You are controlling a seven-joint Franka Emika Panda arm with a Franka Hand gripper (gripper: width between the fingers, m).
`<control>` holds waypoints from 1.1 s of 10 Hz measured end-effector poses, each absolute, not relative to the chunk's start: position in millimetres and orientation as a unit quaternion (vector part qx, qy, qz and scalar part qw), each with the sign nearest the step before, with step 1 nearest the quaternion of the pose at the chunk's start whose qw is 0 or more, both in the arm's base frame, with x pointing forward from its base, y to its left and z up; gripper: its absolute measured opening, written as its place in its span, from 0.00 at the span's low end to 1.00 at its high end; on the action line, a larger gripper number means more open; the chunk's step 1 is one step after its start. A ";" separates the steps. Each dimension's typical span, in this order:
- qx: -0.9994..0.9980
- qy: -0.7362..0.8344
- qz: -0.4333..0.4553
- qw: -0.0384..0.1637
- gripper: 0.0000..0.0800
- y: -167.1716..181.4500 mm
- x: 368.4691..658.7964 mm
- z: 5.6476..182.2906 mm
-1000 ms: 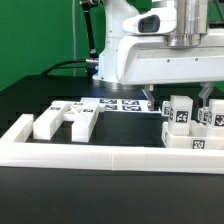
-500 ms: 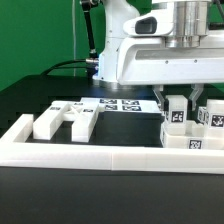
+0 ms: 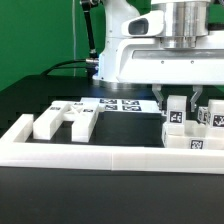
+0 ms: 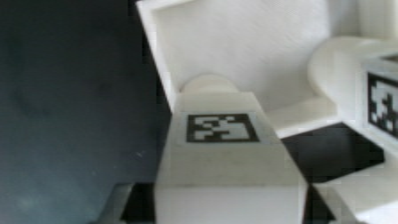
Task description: Assemble chair
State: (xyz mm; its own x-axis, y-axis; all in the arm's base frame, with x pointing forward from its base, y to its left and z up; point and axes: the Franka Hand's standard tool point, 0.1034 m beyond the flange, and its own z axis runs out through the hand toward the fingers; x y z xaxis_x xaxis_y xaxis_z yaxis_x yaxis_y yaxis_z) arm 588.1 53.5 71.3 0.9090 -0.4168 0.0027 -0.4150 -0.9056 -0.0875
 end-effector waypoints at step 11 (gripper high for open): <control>-0.766 0.640 0.023 0.055 0.36 55.7 587.6 69.1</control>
Offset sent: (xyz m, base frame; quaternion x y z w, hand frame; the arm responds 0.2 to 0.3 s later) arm -0.0033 0.0029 -0.0088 0.0057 -0.0162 0.2698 0.9628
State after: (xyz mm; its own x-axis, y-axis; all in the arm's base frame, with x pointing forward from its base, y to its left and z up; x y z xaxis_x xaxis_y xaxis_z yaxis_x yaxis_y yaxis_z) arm 587.6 55.7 69.1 0.1787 -0.9783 -0.1054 -0.9832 -0.1736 -0.0556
